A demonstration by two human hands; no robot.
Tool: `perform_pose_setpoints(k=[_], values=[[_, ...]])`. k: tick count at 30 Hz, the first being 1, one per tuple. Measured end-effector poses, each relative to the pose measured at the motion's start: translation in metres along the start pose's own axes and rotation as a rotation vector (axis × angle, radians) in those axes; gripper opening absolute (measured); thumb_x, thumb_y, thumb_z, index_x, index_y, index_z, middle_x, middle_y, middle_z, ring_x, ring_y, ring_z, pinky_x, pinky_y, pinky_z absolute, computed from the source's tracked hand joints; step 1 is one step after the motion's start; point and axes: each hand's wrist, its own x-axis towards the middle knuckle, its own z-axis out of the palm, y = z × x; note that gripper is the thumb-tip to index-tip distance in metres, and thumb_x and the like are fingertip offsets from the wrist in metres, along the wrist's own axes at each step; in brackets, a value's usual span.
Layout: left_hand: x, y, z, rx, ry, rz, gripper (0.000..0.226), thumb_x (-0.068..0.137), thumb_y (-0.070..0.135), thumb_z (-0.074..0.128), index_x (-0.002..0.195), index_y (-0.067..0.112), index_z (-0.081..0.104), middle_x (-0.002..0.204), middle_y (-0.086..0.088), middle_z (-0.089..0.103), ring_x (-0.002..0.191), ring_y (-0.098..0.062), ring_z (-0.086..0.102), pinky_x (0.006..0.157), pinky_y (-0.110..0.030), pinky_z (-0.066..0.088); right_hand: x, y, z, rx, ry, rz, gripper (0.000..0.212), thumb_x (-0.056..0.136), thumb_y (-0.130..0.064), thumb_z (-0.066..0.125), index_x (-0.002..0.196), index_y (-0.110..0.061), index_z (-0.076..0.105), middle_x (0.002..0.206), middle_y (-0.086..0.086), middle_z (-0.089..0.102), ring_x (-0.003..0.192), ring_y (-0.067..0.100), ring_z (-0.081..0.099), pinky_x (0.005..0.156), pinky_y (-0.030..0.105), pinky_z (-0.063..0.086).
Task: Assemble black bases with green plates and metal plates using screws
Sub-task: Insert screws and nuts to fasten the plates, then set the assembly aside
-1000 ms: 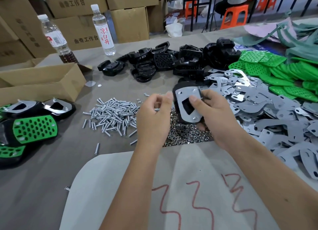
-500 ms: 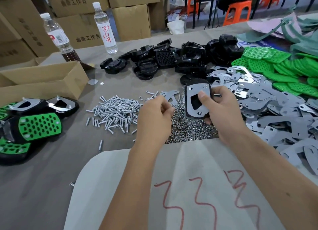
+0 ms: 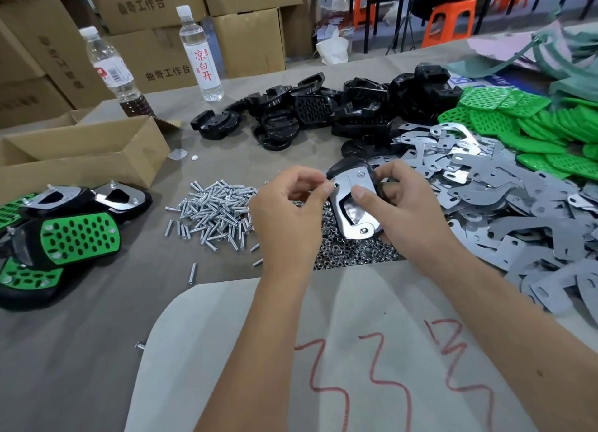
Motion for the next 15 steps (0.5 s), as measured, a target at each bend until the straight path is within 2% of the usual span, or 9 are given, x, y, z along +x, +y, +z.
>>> perform_pose_setpoints(k=[2,6,11,15], values=[[-0.0019,0.0011,0.0031,0.037,-0.012,0.031,0.011,0.082,0.014,0.084,0.084,0.023,0.077,0.076,0.013,0.074,0.075,-0.008,0.069,0.077,-0.031,0.055,-0.0005,-0.0007,0.0004,0.013,-0.011,-0.003,0.018,0.091,-0.041,0.071,0.094,-0.033,0.055,0.074,0.000,0.075,0.055,0.012,0.056,0.046,0.023,0.039],[-0.0004,-0.0023,0.0021,0.088,0.026,0.117,0.009,0.079,0.021,0.085,0.080,0.024,0.077,0.082,0.011,0.072,0.082,-0.008,0.063,0.076,-0.024,0.047,-0.0012,-0.0025,-0.0006,0.046,-0.031,-0.007,0.022,0.093,-0.041,0.070,0.100,-0.026,0.055,0.081,0.010,0.077,0.062,0.025,0.056,0.053,0.029,0.037],[-0.0008,-0.0058,0.0061,-0.037,0.019,0.032,0.010,0.079,0.018,0.086,0.079,0.023,0.077,0.082,0.007,0.073,0.076,-0.011,0.061,0.074,-0.034,0.050,-0.0038,-0.0067,-0.0012,0.038,-0.018,-0.004,0.019,0.099,-0.033,0.069,0.103,-0.020,0.055,0.080,0.005,0.078,0.058,0.020,0.057,0.043,0.027,0.041],[-0.0011,-0.0057,0.0091,-0.167,0.067,0.014,0.009,0.081,0.016,0.085,0.082,0.021,0.077,0.081,0.009,0.072,0.073,-0.004,0.057,0.071,-0.028,0.047,-0.0034,-0.0083,-0.0004,0.092,-0.012,0.038,0.021,0.100,-0.031,0.069,0.105,-0.015,0.055,0.080,0.011,0.075,0.054,0.014,0.055,0.041,0.023,0.042]])
